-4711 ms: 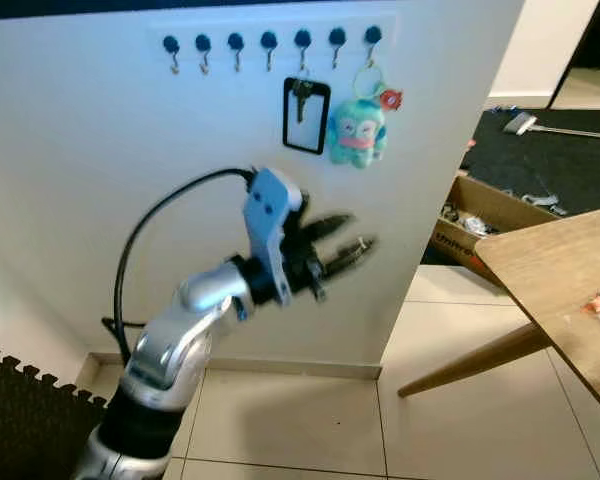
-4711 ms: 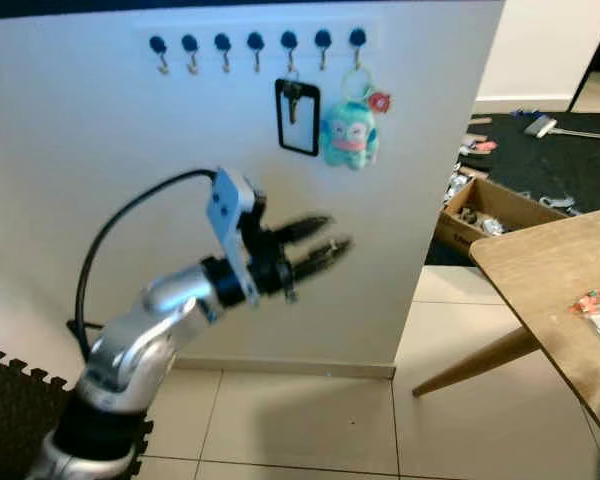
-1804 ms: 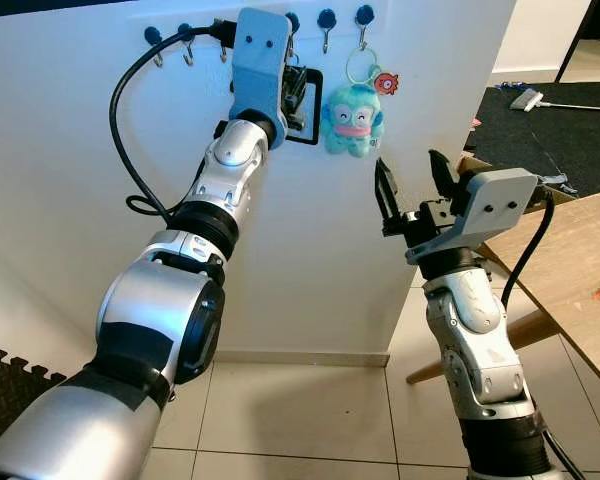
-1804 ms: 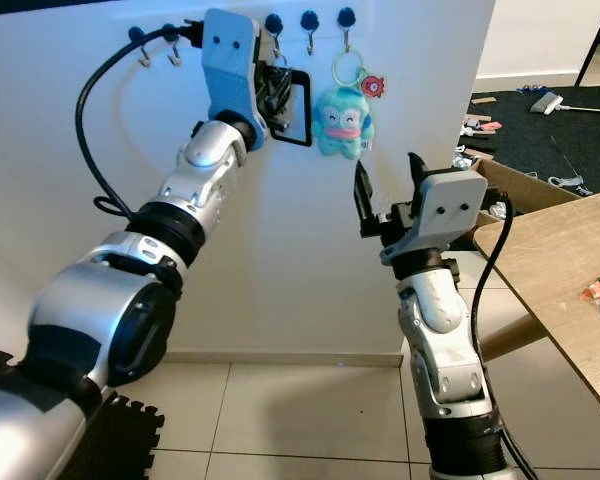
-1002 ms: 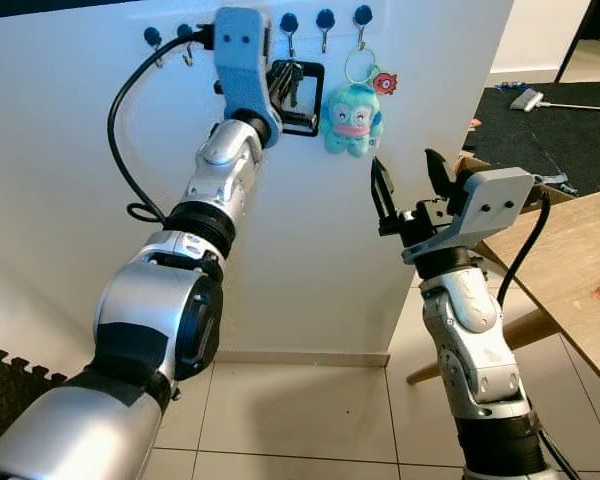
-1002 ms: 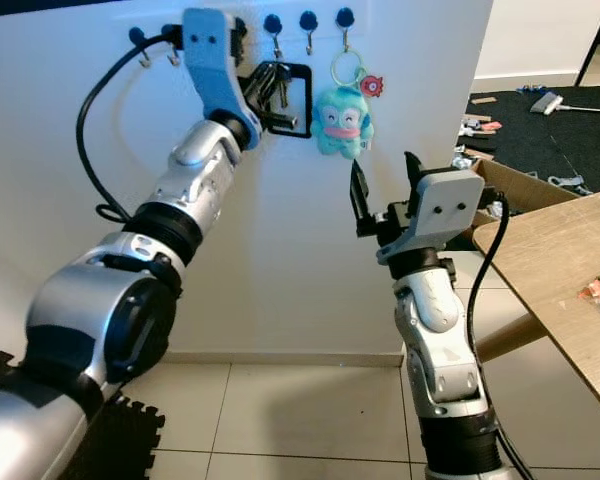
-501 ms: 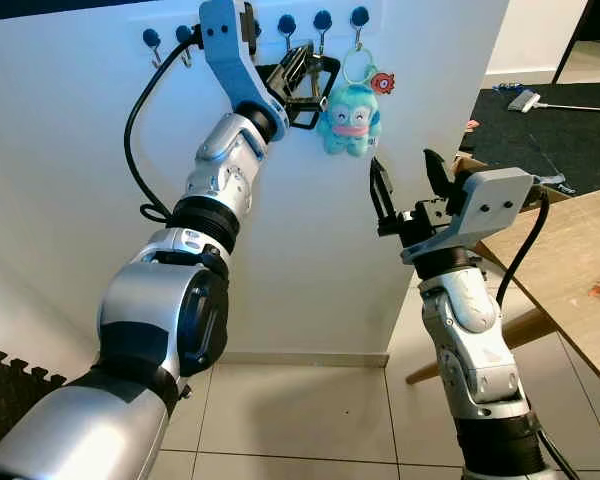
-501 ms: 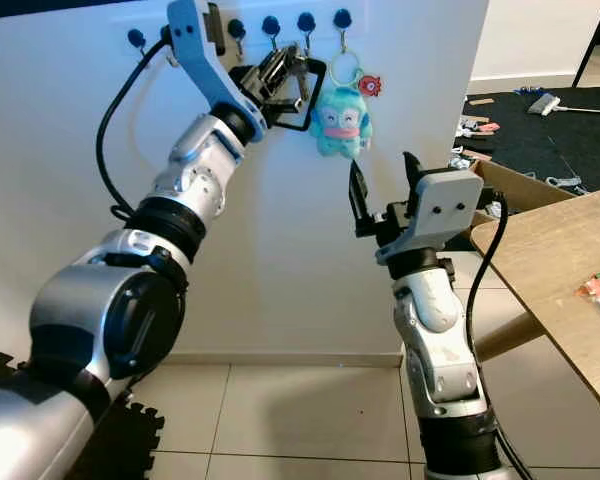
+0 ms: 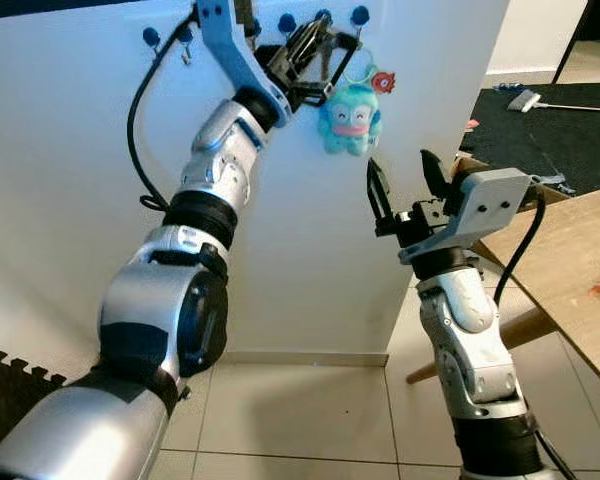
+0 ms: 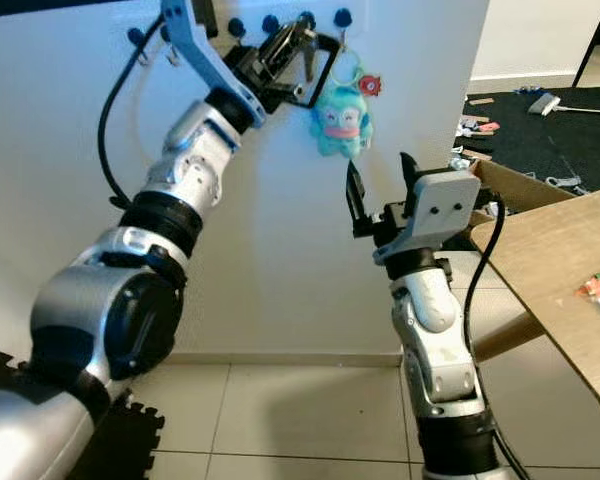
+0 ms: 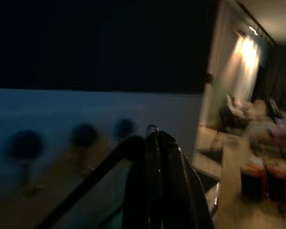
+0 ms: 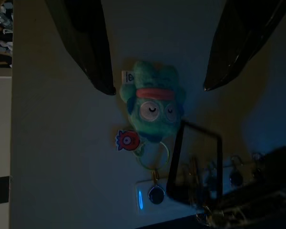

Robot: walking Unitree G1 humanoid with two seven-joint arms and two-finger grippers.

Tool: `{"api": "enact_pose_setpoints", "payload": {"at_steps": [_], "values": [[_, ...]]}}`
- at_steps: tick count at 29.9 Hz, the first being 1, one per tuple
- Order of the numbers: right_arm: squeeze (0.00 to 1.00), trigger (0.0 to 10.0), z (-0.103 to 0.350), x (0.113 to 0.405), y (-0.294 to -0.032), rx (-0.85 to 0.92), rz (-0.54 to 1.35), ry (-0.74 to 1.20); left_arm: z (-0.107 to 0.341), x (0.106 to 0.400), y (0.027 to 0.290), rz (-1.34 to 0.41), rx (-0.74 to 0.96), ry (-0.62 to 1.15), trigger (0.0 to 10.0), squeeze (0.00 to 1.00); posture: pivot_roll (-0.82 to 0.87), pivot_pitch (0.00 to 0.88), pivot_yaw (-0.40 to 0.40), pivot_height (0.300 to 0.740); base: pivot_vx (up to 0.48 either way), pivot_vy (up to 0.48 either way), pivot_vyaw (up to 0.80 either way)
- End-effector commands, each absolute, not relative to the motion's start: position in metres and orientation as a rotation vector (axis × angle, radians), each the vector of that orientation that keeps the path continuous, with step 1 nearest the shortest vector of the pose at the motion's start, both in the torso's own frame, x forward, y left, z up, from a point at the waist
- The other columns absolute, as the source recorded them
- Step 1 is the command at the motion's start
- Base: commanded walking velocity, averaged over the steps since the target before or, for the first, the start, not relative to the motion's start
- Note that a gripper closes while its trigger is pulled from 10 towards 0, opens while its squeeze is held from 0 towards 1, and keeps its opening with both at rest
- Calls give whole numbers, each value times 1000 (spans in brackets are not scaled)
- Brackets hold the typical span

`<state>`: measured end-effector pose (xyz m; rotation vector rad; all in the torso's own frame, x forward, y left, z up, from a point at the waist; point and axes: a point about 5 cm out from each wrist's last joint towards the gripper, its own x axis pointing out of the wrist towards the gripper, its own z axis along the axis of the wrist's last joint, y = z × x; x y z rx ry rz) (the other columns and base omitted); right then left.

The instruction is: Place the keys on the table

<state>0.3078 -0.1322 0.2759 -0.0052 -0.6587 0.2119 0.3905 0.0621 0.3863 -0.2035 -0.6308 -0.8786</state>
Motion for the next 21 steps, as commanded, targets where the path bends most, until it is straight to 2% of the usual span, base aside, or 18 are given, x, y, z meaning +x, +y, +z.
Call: {"api": "enact_pose_setpoints", "payload": {"at_steps": [1, 3, 4, 6, 11, 19, 21], "values": [[0, 10000, 272, 306, -131, -12, 223, -643, 379, 389, 61, -913, -141, -623, 10000, 0, -96, 227, 139, 740, 0, 0, 0], [0, 10000, 273, 304, -132, -15, 228, -643, 372, 385, 62, -946, -107, -625, 10000, 0, -87, 228, 136, 740, 0, 0, 0], [0, 10000, 276, 298, -136, -11, 266, -637, 352, 373, 60, -997, -12, -618, 10000, 0, -69, 227, 127, 740, 0, 0, 0], [0, 10000, 276, 298, -136, -11, 266, -637, 352, 373, 60, -997, -12, -618, 10000, 0, -69, 227, 127, 740, 0, 0, 0], [0, 10000, 288, 287, -138, -45, 366, -647, 318, 352, 51, -1038, 66, -572, 10000, 0, -58, 224, 113, 740, 0, 0, 0], [0, 10000, 298, 279, -141, -103, 417, -664, 306, 337, 52, -1067, 82, -548, 10000, 0, -63, 220, 106, 740, 0, 0, 0], [0, 10000, 295, 276, -144, -119, 473, -626, 297, 321, 51, -1150, 117, -525, 10000, 0, -66, 218, 101, 740, 0, 0, 0]]}}
